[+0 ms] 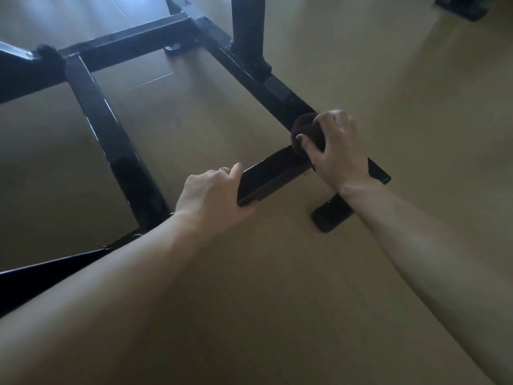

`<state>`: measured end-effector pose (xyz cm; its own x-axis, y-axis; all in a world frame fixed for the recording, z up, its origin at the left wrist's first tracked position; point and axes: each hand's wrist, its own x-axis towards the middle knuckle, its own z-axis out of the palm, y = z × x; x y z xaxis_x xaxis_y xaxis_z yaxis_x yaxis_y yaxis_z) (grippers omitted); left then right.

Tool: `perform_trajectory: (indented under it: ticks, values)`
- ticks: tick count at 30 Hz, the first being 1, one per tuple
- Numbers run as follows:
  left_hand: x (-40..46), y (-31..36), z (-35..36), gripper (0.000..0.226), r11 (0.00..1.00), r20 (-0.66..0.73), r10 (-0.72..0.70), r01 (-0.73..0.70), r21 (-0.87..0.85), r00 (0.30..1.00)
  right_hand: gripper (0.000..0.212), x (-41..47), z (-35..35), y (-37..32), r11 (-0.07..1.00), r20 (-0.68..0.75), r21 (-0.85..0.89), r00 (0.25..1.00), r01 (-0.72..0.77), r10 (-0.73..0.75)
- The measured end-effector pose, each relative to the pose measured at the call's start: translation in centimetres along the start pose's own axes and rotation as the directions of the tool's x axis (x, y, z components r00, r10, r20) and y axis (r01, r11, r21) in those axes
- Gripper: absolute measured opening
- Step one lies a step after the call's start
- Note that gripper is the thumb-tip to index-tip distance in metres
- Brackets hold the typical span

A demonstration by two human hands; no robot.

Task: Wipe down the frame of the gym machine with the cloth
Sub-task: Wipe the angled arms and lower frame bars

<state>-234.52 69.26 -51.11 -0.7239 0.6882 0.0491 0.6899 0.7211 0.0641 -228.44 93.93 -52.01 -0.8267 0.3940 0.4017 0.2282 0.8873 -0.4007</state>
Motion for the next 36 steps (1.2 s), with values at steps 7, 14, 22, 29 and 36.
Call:
perform_trajectory:
  ticks: [7, 14, 22, 29, 36]
  values:
    - [-0.1, -0.4, 1.5, 0.05, 1.0, -0.149, -0.002, -0.001, -0.02, 0.989, 0.039, 5.2, 2.7, -0.8, 0.989, 0.113, -0.141, 0.993, 0.038, -0.022]
    - [0.0, -0.5, 1.8, 0.048, 1.0, -0.199, 0.017, -0.02, -0.017, 0.98, 0.042, 13.4, 6.2, -2.4, 0.997, 0.271, -0.019, 0.96, 0.078, -0.07]
    - [0.0, -0.5, 1.8, 0.048, 0.999, -0.191, 0.004, -0.011, -0.035, 0.982, 0.039, 15.6, 7.0, -2.2, 0.995, 0.267, 0.072, 0.96, 0.072, -0.089]
    - [-0.3, -0.5, 1.4, 0.047, 0.997, -0.154, -0.024, 0.014, -0.072, 0.988, 0.037, 6.4, 1.1, 1.6, 0.997, 0.231, 0.081, 0.972, 0.021, -0.039]
    - [-0.5, -0.4, 1.1, 0.049, 0.995, -0.131, -0.048, 0.035, -0.093, 0.99, 0.03, -5.6, -6.3, 4.9, 0.992, 0.129, 0.093, 0.989, -0.085, 0.072]
